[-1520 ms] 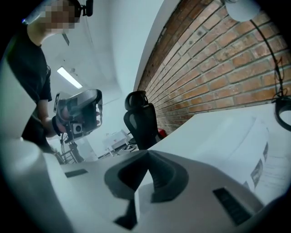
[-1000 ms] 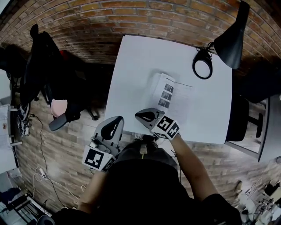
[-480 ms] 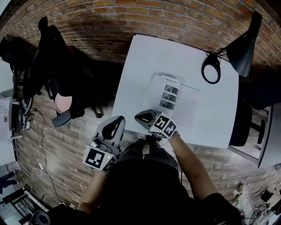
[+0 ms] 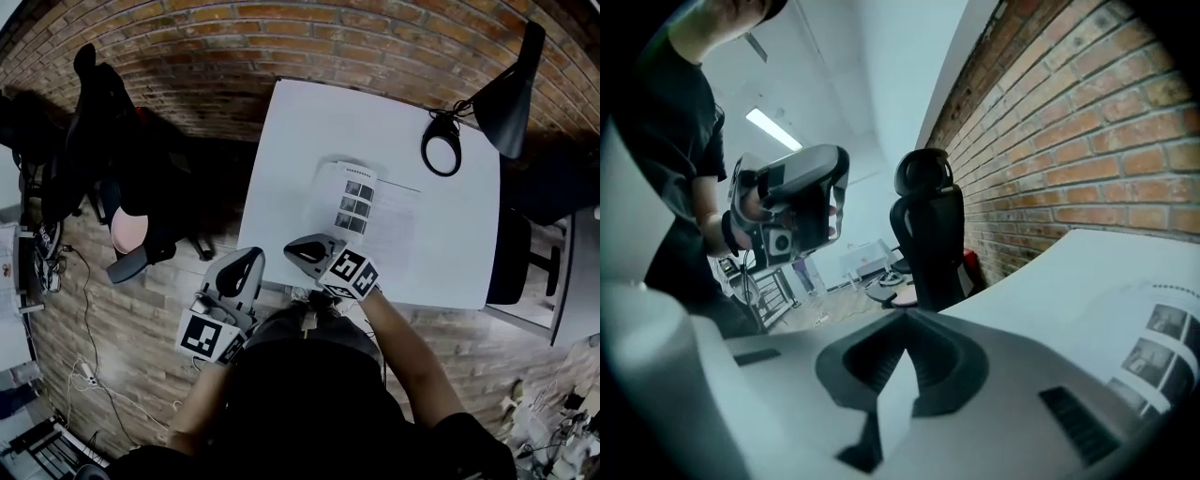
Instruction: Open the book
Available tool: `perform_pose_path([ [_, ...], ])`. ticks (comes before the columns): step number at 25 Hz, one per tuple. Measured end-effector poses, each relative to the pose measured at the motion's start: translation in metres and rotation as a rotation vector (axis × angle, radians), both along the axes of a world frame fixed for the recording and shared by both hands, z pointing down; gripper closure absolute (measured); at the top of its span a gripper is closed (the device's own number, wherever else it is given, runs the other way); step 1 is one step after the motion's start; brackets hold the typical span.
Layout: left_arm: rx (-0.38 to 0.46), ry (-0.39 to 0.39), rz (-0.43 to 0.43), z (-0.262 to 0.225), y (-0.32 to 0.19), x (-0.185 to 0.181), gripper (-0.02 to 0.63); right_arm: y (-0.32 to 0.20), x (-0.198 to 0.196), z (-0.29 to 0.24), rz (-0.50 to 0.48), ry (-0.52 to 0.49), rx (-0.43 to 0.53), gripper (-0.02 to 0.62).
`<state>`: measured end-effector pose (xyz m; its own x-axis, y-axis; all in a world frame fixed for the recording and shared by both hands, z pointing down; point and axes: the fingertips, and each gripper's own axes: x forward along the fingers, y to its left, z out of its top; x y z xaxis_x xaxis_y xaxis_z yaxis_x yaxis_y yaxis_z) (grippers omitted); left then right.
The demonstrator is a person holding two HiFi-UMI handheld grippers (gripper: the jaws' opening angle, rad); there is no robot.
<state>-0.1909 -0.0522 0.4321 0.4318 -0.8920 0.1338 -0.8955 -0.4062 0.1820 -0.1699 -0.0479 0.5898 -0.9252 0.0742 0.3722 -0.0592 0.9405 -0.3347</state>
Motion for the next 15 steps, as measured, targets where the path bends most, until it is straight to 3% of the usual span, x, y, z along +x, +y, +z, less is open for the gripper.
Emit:
perform_pose_path([
  [11, -0.010, 0.005, 0.080, -0.002, -0.012, 0.021, 0.577, -0.020, 0.033, -0.026, 0.153, -0.013, 0.064, 0.581],
  [15, 0.036, -0.007, 0.108, -0.005, -0.016, 0.027, 0.577, -0.029, 0.051, -0.029, 0.234, -0.012, 0.070, 0.581],
])
